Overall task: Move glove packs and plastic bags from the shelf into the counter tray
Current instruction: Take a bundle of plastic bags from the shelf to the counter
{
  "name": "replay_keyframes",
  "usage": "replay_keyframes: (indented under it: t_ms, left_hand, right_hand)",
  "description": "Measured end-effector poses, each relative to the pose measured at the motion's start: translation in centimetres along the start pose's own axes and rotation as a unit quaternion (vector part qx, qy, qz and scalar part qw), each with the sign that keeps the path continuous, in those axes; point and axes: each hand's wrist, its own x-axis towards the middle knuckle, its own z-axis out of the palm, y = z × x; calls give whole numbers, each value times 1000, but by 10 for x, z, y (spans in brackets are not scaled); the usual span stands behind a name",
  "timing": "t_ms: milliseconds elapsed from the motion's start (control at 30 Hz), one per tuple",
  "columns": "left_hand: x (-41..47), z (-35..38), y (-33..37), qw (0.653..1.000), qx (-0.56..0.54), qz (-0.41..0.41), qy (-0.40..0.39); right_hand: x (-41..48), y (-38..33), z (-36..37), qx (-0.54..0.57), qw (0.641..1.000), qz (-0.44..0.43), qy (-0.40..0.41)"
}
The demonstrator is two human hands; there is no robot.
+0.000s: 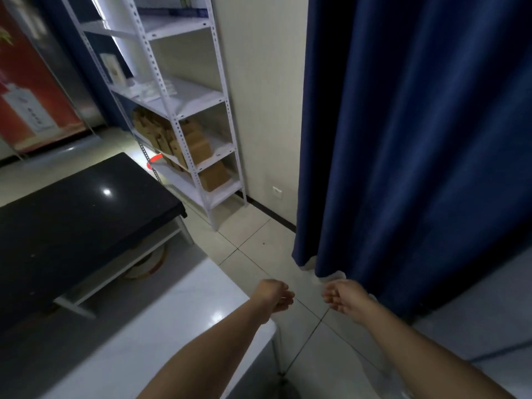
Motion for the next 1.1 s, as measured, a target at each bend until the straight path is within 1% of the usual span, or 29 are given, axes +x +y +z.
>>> replay_keyframes:
  t_ms: [133,267,333,467,567,667,800,933,1000,1100]
  left_hand:
    - [46,1,32,999,-41,-15,2]
    - [77,-6,68,998,-58,-16,6]
    - [91,-12,82,998,-65,-15,21]
    - [115,-24,102,995,-91,-21,40]
    - [136,-34,112,992,-104,-31,62]
    - [158,-46,120,986,-141,-30,88]
    - [182,-62,134,974,-176,-14,143]
    - [196,-68,163,946,-245,-17,211]
    - [201,-65,179,934,-276,-26,227]
    - [208,-60,203,926,-286,-36,244]
  right_hand:
    - [28,-44,4,-22,1000,-6,18]
    - [54,-89,20,-48,999,-9,-14]
    - [67,-108,29,-59,998,-12,-26]
    - [91,-137,45,-82,995,-1,-49]
    - [123,-156,56,-115,992,17,-58]
    - [157,-177,70,-143,986,23,-87]
    - [209,-211,92,-197,971,28,-135]
    - [245,-255,109,-268,944,15,-189]
    - [260,-278,115,-294,933,1,-206]
    - [276,-309,124,-311,923,-28,-226]
